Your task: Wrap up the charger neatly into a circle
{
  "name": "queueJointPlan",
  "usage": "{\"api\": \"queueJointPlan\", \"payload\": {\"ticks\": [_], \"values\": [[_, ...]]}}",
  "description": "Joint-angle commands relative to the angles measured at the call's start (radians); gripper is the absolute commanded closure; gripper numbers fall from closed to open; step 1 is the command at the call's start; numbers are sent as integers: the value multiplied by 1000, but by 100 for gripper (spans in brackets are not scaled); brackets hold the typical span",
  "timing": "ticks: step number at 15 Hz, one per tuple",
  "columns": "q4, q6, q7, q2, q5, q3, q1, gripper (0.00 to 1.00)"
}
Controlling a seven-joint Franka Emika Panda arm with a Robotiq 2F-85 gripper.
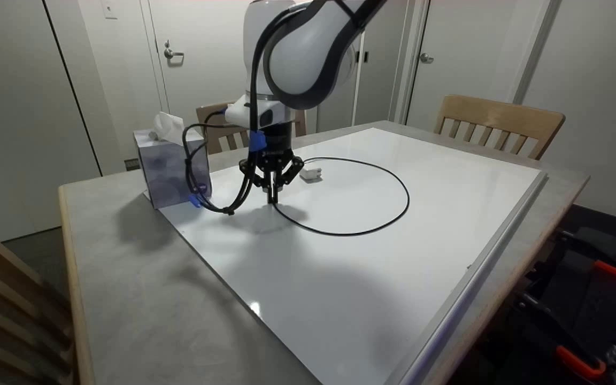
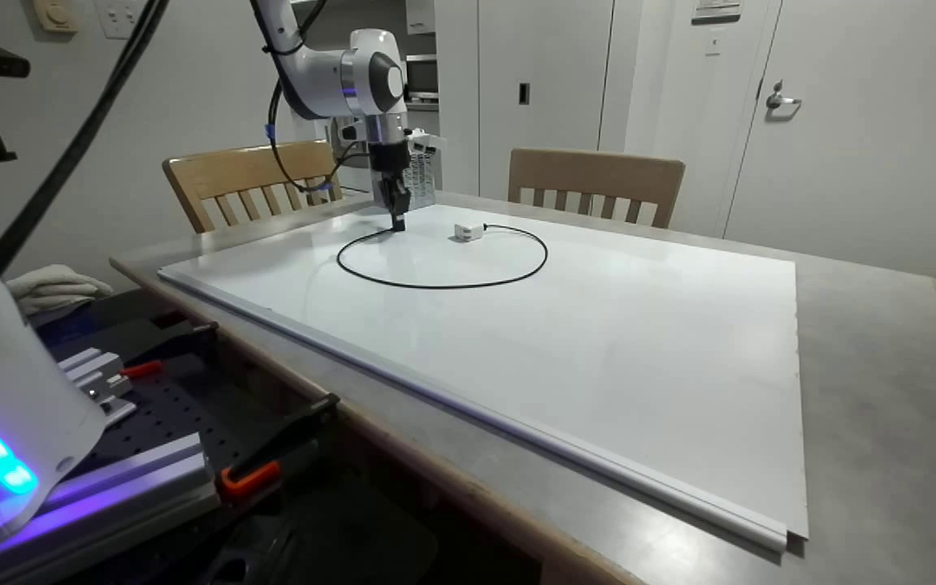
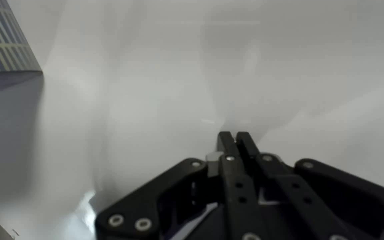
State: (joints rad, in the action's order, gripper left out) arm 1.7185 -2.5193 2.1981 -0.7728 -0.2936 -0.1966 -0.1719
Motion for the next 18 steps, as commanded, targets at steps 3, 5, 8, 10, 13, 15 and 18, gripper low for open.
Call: {"api": "queueJointPlan", "payload": {"ticks": [3, 5, 8, 10, 13, 15, 18], "values": [[-31, 3, 28, -13, -20, 25, 36, 98], [-47, 8, 47, -16, -22, 42, 53, 98], [-87, 19, 97, -30, -19, 56, 88, 98], [-52, 6, 77, -8, -8, 57, 84, 93], [-75, 9, 97, -19, -6, 59, 98, 93], [-78, 9, 97, -24, -6, 58, 96, 93], [-79, 10, 97, -24, -6, 58, 94, 93]]}}
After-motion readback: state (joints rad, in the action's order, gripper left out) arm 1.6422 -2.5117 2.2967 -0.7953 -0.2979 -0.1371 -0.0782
